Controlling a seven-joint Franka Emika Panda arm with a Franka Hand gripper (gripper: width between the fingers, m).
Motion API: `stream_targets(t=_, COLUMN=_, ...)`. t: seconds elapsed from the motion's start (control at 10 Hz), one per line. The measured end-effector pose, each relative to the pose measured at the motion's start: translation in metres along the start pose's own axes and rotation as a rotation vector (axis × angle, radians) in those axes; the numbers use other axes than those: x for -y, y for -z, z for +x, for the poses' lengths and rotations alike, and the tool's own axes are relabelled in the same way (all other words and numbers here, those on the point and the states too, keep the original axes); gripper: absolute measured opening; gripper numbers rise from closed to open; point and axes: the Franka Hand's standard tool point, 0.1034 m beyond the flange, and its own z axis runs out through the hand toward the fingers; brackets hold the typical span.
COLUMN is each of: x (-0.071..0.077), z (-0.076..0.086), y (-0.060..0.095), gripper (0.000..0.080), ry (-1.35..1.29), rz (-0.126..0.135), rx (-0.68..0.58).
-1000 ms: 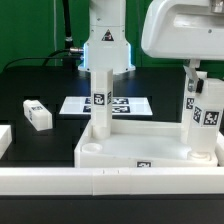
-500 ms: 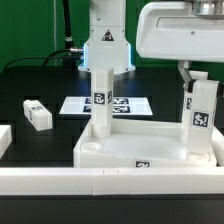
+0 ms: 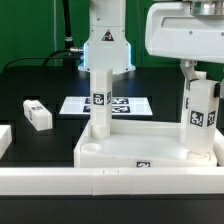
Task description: Assemble desk
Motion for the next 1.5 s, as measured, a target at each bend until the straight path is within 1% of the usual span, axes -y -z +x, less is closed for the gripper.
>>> stream_targets(t=0.2, x=0.0001, z=-0.0017, y=-0.0006, gripper=0.0287, ry=-0.232, rz=0.011, rx=0.018)
stream_targets(t=0.4, x=0.0006, z=-0.0012, y=-0.0012, gripper=0.0287, ry=-0.422, rz=0.032, rx=0.031)
stream_targets(t=0.6, x=0.001, z=-0.0007, y=-0.001, gripper=0.0287, ry=-0.611, rz=0.032, rx=0.043)
stream_targets(t=0.8, x=0.0012, z=-0.0013, y=-0.0011, gripper=0.0287, ry=-0.68, rz=0.029, rx=0.045)
stream_targets(t=0.9, x=0.0011, z=-0.0013, y=-0.0011, gripper=0.0402, ry=-0.661, rz=0.029, rx=0.045)
stream_targets(t=1.0, x=0.0009, z=-0.0012, y=-0.0013, gripper=0.0402, ry=-0.624, rz=0.029, rx=0.044)
stream_targets(t=1.1, x=-0.0003, z=-0.0017, y=-0.0024, gripper=0.0574, ry=-0.57, rz=0.022, rx=0.044)
stream_targets(t=1.2, x=0.0002, z=-0.0028, y=-0.0021, gripper=0.0634, ry=-0.519, rz=0.019, rx=0.046)
stream_targets(t=1.5, x=0.0001, z=-0.0026, y=-0.0023, gripper=0.0646, ry=-0.316, rz=0.024, rx=0.043)
